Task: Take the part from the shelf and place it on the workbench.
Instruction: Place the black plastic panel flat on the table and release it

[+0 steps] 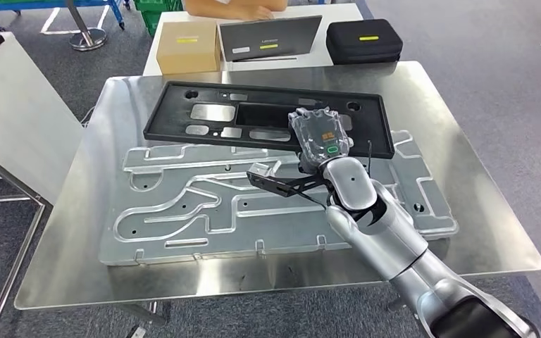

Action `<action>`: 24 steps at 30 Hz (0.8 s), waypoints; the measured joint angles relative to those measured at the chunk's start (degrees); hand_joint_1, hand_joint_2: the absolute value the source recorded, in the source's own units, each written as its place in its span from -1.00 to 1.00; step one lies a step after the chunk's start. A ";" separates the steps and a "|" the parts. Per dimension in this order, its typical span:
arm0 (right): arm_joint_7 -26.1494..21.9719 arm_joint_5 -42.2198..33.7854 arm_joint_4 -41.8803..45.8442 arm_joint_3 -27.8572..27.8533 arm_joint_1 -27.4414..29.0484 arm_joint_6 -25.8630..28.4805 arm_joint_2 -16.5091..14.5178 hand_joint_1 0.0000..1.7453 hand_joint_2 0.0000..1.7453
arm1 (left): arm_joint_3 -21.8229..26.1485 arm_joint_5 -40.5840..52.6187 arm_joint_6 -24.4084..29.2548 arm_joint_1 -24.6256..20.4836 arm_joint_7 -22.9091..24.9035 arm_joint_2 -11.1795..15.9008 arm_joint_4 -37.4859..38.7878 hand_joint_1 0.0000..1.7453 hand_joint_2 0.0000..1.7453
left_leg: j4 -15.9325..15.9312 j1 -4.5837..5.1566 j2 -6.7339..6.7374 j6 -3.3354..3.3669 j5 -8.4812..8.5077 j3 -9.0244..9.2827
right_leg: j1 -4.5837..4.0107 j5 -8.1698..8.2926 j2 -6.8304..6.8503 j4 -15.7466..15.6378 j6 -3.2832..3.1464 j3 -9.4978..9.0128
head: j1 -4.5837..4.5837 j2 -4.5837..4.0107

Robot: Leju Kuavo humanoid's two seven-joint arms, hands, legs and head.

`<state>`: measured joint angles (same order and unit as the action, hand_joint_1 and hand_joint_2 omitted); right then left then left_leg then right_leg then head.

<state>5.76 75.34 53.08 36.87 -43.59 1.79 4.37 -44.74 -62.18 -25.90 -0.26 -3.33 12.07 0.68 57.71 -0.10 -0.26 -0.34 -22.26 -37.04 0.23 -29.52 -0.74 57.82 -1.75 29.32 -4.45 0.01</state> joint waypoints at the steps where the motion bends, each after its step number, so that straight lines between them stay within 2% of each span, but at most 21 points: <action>1: -0.18 0.01 -0.33 -0.01 0.05 -0.09 -0.20 1.00 1.00 | -0.05 -0.15 -0.04 -0.03 -0.04 0.10 0.04 -1.00 1.00 | -0.20 0.16 -0.01 0.41 -0.18 0.08 | 0.00 -0.16 -0.04 -0.27 0.30 -0.08 | -0.02 0.01; 3: -0.68 -0.03 -0.94 -0.02 0.15 -0.19 -0.43 1.00 1.00 | -0.16 -0.64 -0.19 -0.03 -0.28 0.16 0.08 -1.00 1.00 | -0.80 -0.08 -0.04 1.07 -0.10 0.75 | -0.05 -0.94 0.08 0.14 0.89 -0.09 | -0.01 0.01; 4: -0.97 -0.05 -1.28 0.00 0.15 -0.21 -0.53 1.00 1.00 | -0.25 -0.95 -0.27 -0.07 -0.46 0.16 0.09 -1.00 1.00 | -1.08 -0.20 -0.03 1.39 -0.24 1.18 | -0.07 -1.68 0.17 1.50 1.09 0.48 | -0.02 0.01; 5: -1.23 -0.07 -1.67 0.04 0.19 -0.23 -0.62 1.00 1.00 | -0.37 -1.20 -0.36 -0.16 -0.62 0.15 0.09 -1.00 1.00 | -1.33 -0.30 -0.02 1.72 -0.47 1.65 | -0.09 -2.86 0.25 4.22 1.25 1.90 | 0.00 0.00; 7: -1.58 -0.07 -2.53 0.21 0.56 -0.26 -0.82 1.00 1.00 | -0.61 -1.48 -0.46 -0.33 -0.77 0.14 0.09 -1.00 1.00 | -1.33 -0.24 -0.05 2.14 -1.23 2.29 | -0.04 -5.26 0.30 12.10 1.33 6.83 | -0.01 -0.01; 8: -1.67 -0.07 -2.95 0.35 0.87 -0.27 -0.90 1.00 1.00 | -0.70 -1.54 -0.49 -0.38 -0.79 0.14 0.09 -1.00 1.00 | -1.23 -0.24 -0.09 2.18 -1.68 2.60 | 0.00 -5.68 0.30 15.47 1.40 9.43 | 0.01 -0.01; 9: -1.69 -0.07 -3.30 0.50 1.19 -0.28 -0.95 1.00 1.00 | -0.77 -1.57 -0.50 -0.36 -0.78 0.13 0.09 -1.00 1.00 | -1.07 -0.26 -0.14 2.17 -2.18 2.97 | 0.05 -4.95 0.32 17.01 1.48 11.23 | 0.00 -0.01; 10: -1.69 -0.07 -3.61 0.63 1.40 -0.30 -0.98 1.00 1.00 | -0.82 -1.61 -0.50 -0.31 -0.78 0.13 0.09 -1.00 1.00 | -0.86 -0.29 -0.19 2.13 -2.75 3.46 | 0.13 -2.92 0.35 16.24 1.56 11.93 | 0.01 -0.01; 12: -1.69 -0.07 -3.99 0.77 1.54 -0.30 -1.04 1.00 1.00 | -0.88 -1.62 -0.50 -0.21 -0.78 0.13 0.09 -1.00 1.00 | -0.37 -0.33 -0.28 1.91 -4.11 4.62 | 0.31 2.81 0.46 9.88 1.61 10.53 | 0.01 -0.01; 13: -1.70 -0.07 -4.14 0.80 1.47 -0.31 -1.08 1.00 1.00 | -0.90 -1.62 -0.50 -0.29 -0.79 0.14 0.11 -1.00 1.00 | -0.05 -0.26 -0.31 1.67 -4.77 5.12 | 0.25 4.87 0.48 6.83 1.56 9.44 | 0.03 -0.01; 14: -1.71 -0.07 -4.25 0.83 1.38 -0.32 -1.16 1.00 1.00 | -0.91 -1.62 -0.51 -0.37 -0.79 0.15 0.13 -1.00 1.00 | 0.20 -0.18 -0.33 1.42 -5.25 5.36 | 0.19 5.65 0.47 4.57 1.38 8.46 | 0.05 0.00; 17: -2.07 -0.07 -4.55 0.92 1.23 -0.40 -1.57 1.00 1.00 | -0.96 -1.69 -0.57 -0.53 -0.79 0.19 0.19 -1.00 1.00 | 0.63 0.01 -0.27 1.20 -5.72 5.17 | 0.09 4.71 0.19 2.53 0.84 7.42 | 0.10 0.01; 24: -4.23 -0.39 -6.90 3.02 1.47 -0.31 -3.71 1.00 1.00 | -1.06 -2.58 -2.80 -0.64 -1.54 0.18 0.20 -1.00 1.00 | -0.29 -0.03 -0.10 1.31 -5.70 5.73 | 0.00 4.37 -0.27 2.37 0.37 7.42 | 0.11 -0.01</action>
<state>1.53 74.95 46.18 39.89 -42.13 1.48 0.66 -45.80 -64.76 -28.70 -0.90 -4.87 12.25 0.87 57.42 -0.13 -0.37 0.97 -27.96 -31.30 0.23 -25.15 -1.01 60.19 -1.38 36.74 -4.34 0.00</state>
